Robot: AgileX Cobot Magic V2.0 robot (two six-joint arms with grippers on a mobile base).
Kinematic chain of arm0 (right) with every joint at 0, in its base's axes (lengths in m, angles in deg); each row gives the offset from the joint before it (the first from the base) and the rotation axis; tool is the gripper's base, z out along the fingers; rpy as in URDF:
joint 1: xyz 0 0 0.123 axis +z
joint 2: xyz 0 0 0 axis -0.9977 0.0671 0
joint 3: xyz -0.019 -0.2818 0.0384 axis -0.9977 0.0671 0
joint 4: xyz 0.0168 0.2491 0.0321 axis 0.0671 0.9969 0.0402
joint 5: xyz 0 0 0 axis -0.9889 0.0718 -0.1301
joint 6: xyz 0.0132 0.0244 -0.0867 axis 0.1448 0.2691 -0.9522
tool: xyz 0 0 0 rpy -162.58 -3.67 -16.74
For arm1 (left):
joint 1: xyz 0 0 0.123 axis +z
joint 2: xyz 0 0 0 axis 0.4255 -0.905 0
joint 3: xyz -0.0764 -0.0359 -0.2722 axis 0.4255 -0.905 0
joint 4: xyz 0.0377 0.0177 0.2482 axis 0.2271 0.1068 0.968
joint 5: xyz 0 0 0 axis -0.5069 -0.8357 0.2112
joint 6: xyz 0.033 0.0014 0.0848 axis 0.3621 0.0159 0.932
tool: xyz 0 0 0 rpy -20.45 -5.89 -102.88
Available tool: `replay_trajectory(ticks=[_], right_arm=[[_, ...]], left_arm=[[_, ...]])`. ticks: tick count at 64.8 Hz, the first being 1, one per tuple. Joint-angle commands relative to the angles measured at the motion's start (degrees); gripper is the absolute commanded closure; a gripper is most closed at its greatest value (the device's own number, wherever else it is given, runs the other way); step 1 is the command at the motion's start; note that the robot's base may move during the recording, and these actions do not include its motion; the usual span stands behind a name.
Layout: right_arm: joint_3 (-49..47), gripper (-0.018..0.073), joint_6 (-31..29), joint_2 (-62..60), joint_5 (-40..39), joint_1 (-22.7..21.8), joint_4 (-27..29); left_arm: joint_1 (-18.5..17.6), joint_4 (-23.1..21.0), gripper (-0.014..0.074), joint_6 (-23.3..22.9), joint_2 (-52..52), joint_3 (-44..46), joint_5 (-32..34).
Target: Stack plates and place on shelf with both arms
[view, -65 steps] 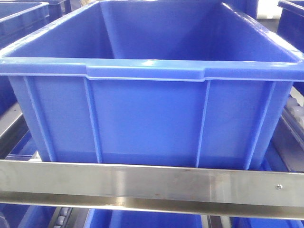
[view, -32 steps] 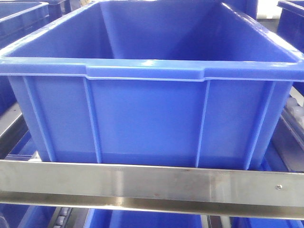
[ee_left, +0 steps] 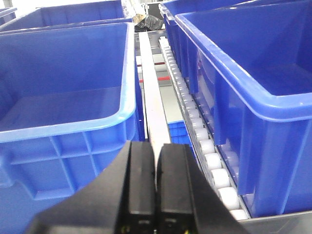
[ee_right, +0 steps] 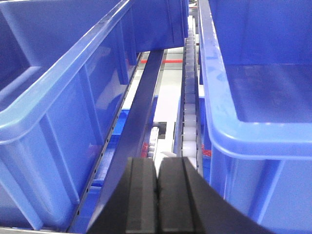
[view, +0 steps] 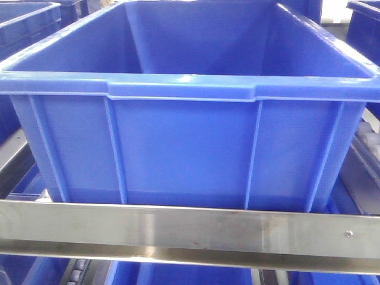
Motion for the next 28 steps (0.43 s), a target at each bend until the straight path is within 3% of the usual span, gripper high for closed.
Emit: replay_trajectory(ticks=[1, 28], right_arm=[[0.06, 0.0511, 0.11, -1.09, -5.16, -0.26, -0.69], [0.06, 0.0511, 0.11, -1.09, -5.16, -0.26, -0.69]], left_arm=[[0.09, -0.70, 0.0514, -0.38, 1.22, -0.26, 5.02], [0.09, -0.70, 0.0514, -0.38, 1.22, -0.26, 5.02]])
